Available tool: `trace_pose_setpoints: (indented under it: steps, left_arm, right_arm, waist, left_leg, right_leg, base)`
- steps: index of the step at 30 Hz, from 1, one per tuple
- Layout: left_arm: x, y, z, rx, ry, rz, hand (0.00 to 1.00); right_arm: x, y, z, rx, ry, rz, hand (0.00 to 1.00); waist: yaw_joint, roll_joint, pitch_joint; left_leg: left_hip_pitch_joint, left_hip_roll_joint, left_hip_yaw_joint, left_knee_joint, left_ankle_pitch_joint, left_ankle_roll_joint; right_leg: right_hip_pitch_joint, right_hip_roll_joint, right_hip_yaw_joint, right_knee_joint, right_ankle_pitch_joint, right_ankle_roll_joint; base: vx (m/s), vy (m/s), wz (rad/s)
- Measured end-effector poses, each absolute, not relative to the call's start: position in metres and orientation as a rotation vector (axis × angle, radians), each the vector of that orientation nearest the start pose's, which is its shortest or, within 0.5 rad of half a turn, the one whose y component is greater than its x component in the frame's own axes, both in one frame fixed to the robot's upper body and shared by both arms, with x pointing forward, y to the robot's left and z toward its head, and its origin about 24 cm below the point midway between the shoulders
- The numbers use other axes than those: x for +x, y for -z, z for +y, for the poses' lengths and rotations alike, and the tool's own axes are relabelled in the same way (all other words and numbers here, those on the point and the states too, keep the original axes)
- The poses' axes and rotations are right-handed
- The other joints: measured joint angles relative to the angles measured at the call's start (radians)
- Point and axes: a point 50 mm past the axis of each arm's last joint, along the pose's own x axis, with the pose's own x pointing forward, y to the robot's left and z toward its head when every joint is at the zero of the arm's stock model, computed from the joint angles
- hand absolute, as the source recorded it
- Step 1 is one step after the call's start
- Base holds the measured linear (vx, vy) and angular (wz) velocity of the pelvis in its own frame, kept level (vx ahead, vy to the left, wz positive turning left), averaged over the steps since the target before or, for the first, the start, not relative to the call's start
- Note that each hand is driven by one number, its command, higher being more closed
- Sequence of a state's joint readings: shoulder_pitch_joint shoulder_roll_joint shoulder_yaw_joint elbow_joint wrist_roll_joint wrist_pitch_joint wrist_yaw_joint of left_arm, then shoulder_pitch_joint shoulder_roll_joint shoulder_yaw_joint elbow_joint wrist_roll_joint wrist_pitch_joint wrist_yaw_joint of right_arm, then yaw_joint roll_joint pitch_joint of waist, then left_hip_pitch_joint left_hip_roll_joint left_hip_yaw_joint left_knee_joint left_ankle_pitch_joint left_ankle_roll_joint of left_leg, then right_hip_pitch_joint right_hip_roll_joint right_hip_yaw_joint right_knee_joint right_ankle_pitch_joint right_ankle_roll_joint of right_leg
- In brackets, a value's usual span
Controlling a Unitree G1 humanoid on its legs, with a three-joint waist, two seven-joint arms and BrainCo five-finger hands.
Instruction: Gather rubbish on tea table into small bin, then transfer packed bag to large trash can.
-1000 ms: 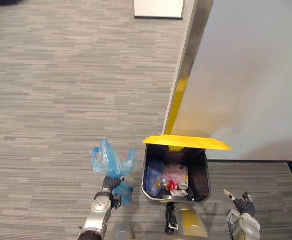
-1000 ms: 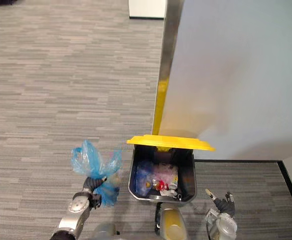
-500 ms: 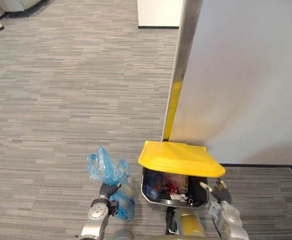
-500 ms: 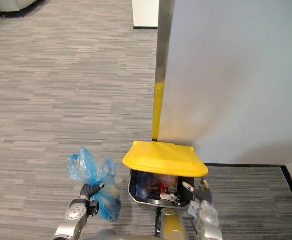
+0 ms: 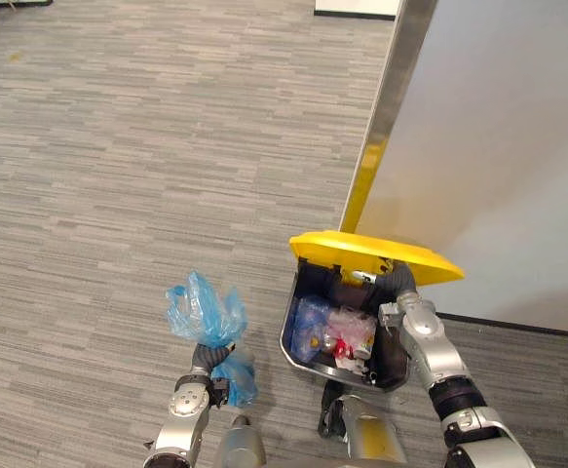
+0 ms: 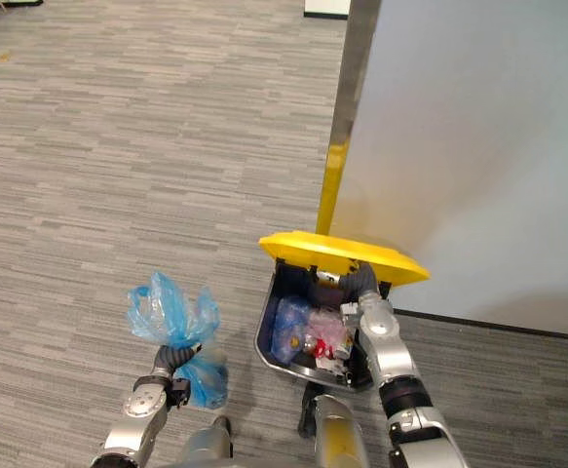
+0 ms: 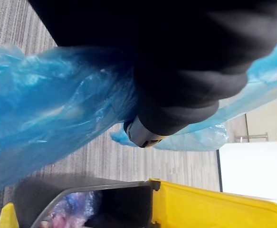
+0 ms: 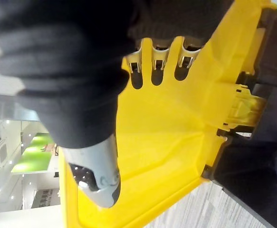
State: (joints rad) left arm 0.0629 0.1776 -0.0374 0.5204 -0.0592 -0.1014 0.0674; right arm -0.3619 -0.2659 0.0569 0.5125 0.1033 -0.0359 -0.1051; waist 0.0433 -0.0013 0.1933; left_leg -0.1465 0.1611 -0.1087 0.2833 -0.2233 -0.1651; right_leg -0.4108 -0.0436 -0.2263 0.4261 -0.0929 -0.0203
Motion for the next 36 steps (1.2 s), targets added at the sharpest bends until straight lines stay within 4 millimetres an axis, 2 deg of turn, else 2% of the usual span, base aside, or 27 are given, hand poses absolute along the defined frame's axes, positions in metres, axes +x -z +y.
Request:
trace_pose_setpoints:
  steps: [4,5,7,10,17,22,26,32,36]
  left_arm:
    - [0.203,0.07,0.207,0.139,-0.108,0.467,1.0]
    - [0.204,0.069,0.208,0.139,-0.109,0.463,1.0]
    - [0.209,0.065,0.208,0.126,-0.11,0.44,1.0]
    - [0.215,0.06,0.208,0.129,-0.101,0.412,1.0]
    - [0.236,0.023,0.194,0.082,-0.048,0.226,1.0]
    - [0.248,0.001,0.177,0.059,0.046,0.117,1.0]
    - [0.263,-0.021,0.154,0.044,0.149,0.021,1.0]
    - [0.281,-0.047,0.118,0.064,0.294,-0.083,1.0]
    - [0.285,-0.055,0.102,0.077,0.358,-0.11,1.0]
  right_arm:
    - [0.331,-0.047,-0.204,-0.23,0.088,0.096,0.0]
    - [0.334,-0.05,-0.206,-0.238,0.092,0.092,0.0]
    - [0.335,-0.052,-0.212,-0.263,0.098,0.097,0.0]
    - [0.338,-0.053,-0.21,-0.291,0.078,0.101,0.0]
    - [0.346,-0.064,-0.212,-0.336,0.051,0.081,0.0]
    - [0.346,-0.065,-0.219,-0.363,0.056,0.088,0.0]
    - [0.348,-0.071,-0.226,-0.401,0.046,0.087,0.0]
    - [0.36,-0.092,-0.223,-0.465,0.026,0.043,0.0]
    - [0.367,-0.103,-0.214,-0.522,-0.014,0.014,0.0]
  waist:
    - [-0.001,-0.002,0.01]
    - [-0.002,-0.003,0.012]
    - [-0.002,-0.004,0.012]
    - [-0.004,-0.005,0.013]
    - [-0.01,-0.005,0.04]
    - [-0.027,-0.005,0.041]
    - [-0.031,-0.005,0.041]
    - [-0.044,-0.006,0.077]
    - [-0.06,-0.011,0.092]
  left_leg:
    - [-0.006,0.001,-0.003,0.0,0.0,0.0]
    - [-0.008,0.001,-0.005,0.0,0.0,0.0]
    - [-0.014,0.001,-0.01,0.003,0.0,0.0]
    - [-0.015,0.001,-0.012,0.005,0.0,0.0]
    - [-0.02,-0.001,-0.023,0.012,0.001,-0.001]
    - [-0.016,-0.001,-0.029,0.014,0.002,0.001]
    - [-0.024,-0.004,-0.029,0.017,0.002,0.002]
    - [-0.035,-0.005,-0.028,0.034,0.002,0.002]
    - [-0.041,-0.005,-0.025,0.038,0.002,0.002]
  right_leg:
    - [0.0,0.0,-0.004,0.002,0.004,-0.005]
    - [0.0,-0.001,-0.006,0.004,0.013,-0.019]
    - [0.0,-0.002,-0.006,0.005,0.015,-0.023]
    - [0.001,-0.002,-0.004,0.005,0.015,-0.023]
    - [0.007,0.001,-0.009,-0.011,0.014,-0.011]
    - [0.024,-0.004,-0.02,-0.019,0.018,-0.015]
    - [0.025,-0.007,-0.021,-0.028,0.029,-0.015]
    - [0.024,-0.009,-0.025,-0.027,0.036,-0.02]
    - [0.018,-0.008,-0.023,-0.027,0.038,-0.022]
  base:
    - [0.04,0.003,0.06]
    - [0.05,0.01,0.08]
    - [0.05,0.019,0.1]
    - [0.01,0.006,0.02]
    - [-0.03,-0.009,0.01]
    - [0.01,0.008,0.08]
    - [0.0,0.0,0.0]
    - [-0.01,-0.004,0.0]
    - [-0.02,-0.004,-0.02]
